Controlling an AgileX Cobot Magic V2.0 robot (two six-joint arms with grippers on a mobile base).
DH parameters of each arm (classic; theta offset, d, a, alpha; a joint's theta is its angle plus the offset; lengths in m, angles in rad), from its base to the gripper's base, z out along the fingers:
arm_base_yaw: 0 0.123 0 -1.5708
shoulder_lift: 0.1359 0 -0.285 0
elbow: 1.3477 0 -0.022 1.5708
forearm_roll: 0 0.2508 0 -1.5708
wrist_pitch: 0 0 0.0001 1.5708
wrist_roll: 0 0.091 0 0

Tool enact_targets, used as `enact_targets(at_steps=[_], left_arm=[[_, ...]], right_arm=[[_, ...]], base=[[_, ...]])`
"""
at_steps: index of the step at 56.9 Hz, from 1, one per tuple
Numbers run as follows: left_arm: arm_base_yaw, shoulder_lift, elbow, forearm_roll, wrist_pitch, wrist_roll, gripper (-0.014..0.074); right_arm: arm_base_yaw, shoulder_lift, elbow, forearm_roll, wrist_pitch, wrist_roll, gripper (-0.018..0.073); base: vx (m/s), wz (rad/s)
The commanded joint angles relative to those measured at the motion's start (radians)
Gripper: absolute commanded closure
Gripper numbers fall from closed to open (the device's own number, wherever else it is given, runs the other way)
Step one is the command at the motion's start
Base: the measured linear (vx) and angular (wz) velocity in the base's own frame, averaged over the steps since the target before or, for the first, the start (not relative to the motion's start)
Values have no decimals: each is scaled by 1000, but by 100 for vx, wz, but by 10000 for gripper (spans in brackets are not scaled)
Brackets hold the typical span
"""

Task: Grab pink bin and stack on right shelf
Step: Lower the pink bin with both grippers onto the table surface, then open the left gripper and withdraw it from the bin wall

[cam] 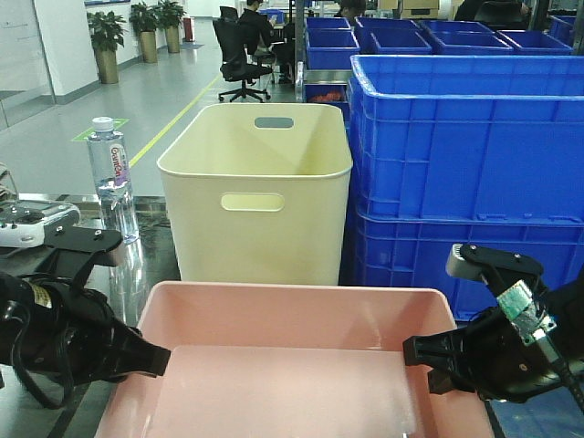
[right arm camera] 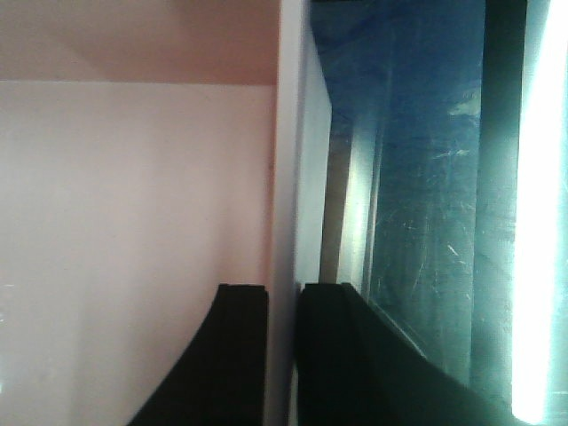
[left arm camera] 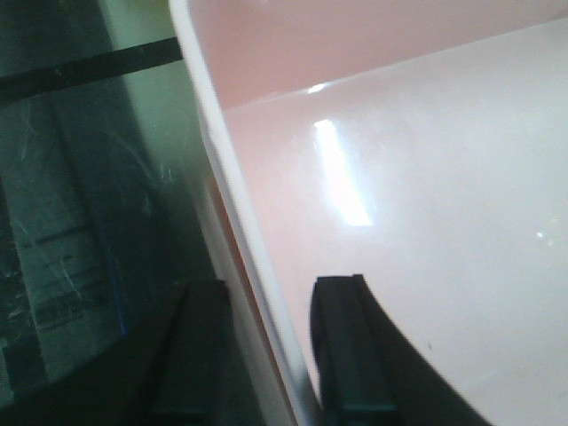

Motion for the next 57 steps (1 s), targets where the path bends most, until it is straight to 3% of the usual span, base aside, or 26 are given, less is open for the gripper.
enact_targets(at_steps=[1,12,19,43,49,57], left_arm=[[1,-30,-31,-12,-61,3,90],[1,-31,-31,-12,-85,3,46],[1,-31,-31,-12,-111,3,47],[1,-43,-31,-12,-56,-13,59],[1,-106,-31,-6,-31,3,85],[1,-230,-31,6,-79,6,117]], right_arm=[[-7,-30,-37,5,-67,-11,322],[-7,-30,-37,5,-77,-11,120],[-7,-30,-37,-2,-76,-17,58],[-7,-30,-37,-2,-73,-30,55],[-7,-30,-37,-2,-73,-30,55],[-7,-30,-37,-2,-73,-30,55]], base=[[0,0],[0,0],[0,0],[0,0],[0,0],[0,0]])
